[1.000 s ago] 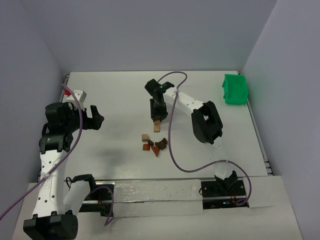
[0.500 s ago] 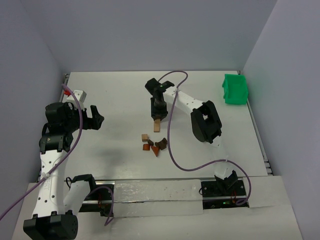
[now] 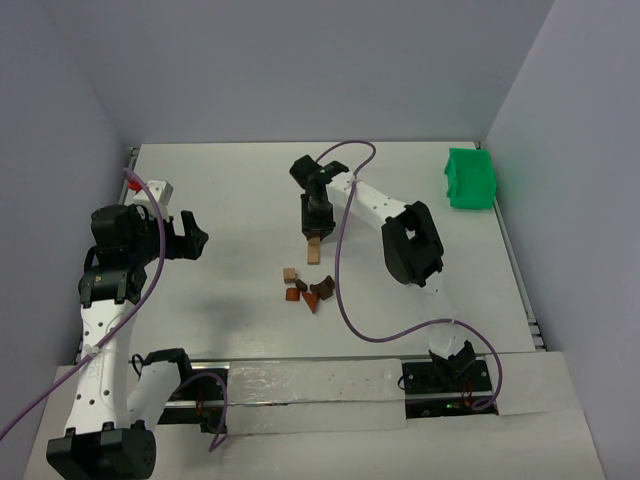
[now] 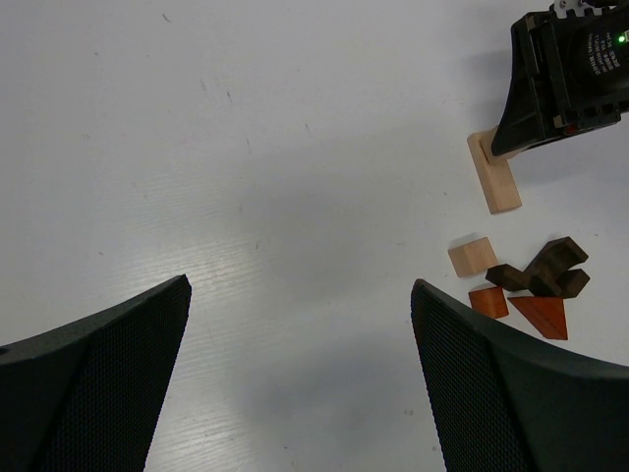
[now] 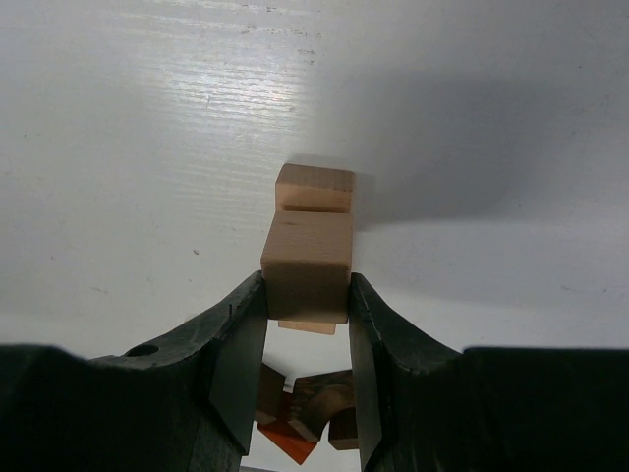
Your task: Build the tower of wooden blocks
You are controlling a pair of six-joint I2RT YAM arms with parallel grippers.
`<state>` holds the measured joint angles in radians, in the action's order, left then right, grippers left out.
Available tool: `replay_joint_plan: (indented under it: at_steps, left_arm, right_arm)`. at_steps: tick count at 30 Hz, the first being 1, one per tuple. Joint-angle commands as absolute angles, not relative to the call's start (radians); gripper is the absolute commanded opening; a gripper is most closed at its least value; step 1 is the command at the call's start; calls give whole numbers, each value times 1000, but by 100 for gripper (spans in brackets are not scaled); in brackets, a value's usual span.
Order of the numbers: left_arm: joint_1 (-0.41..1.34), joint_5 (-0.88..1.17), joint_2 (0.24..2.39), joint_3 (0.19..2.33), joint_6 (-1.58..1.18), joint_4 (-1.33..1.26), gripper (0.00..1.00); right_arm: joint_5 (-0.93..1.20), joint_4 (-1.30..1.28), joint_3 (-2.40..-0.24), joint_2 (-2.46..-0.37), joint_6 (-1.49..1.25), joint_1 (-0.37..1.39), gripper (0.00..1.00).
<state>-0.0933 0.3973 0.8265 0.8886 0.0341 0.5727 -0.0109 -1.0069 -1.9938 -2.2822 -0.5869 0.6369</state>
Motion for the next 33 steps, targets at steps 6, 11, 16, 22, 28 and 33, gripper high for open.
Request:
replay_joint_plan:
  at_steps: [6,11,16,22,28,33]
  left_arm:
    - [-89,399,820,893,25,528,99]
    - [-90,395,818,895,25,529,99]
    - [-89,396,817,894,23,531,99]
    - [-89,394,813,896,22,531,99]
    - [-91,396,814,894,23,529,99]
    - [-90,397,816,894,24,529,99]
  right_arm:
    - [-17,-1012,-2039,-2298,-604,632,12]
    - [-15,-1012,-2043,-2297,-604,632,14]
    - [-11,-1012,-2040,-2293,-606,632,19]
    - [-9,-1011,-2036,-2284,-607,634,23]
    - [-6,-1010,-2033,-2290,-606,634,26]
    - [-6,-1009,-2031,-2292,-608,634,29]
